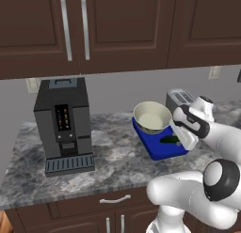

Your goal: Place the two vegetables and bowl onto the tray for setting up a vegetable dip station.

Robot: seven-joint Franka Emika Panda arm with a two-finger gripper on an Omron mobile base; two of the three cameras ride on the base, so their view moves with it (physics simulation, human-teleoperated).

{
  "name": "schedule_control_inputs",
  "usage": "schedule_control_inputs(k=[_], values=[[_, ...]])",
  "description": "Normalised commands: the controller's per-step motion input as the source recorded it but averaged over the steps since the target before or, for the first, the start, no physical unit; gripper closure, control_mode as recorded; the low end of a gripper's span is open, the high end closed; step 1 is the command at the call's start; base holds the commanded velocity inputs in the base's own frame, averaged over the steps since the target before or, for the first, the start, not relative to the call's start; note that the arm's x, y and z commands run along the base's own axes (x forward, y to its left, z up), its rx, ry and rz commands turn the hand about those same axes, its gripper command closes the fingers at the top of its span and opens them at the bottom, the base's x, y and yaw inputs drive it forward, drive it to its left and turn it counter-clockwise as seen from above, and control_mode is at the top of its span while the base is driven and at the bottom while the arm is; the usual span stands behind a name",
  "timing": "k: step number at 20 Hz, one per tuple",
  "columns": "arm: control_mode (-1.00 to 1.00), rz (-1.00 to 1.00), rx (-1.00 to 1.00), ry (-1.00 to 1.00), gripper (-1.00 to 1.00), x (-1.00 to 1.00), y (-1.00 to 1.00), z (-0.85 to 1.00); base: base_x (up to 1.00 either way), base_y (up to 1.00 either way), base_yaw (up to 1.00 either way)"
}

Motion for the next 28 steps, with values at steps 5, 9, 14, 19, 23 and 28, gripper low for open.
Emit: schedule_control_inputs(k=[5, 9, 14, 19, 23, 28], values=[[-1.00, 0.05, 0.00, 0.00, 1.00, 0.09, 0.00, -0.05, 0.00, 0.00, 0.00], [-1.00, 0.02, 0.00, 0.00, 1.00, 0.19, 0.00, -0.05, 0.00, 0.00, 0.00], [-1.00, 0.00, 0.00, 0.00, 1.00, 0.26, 0.00, -0.03, 0.00, 0.00, 0.00], [-1.00, 0.01, 0.00, 0.00, 1.00, 0.20, 0.00, -0.03, 0.00, 0.00, 0.00], [-1.00, 0.00, 0.00, 0.00, 1.00, 0.13, -0.01, -0.09, 0.00, 0.00, 0.00], [-1.00, 0.00, 0.00, 0.00, 1.00, 0.11, -0.03, -0.08, 0.00, 0.00, 0.00]])
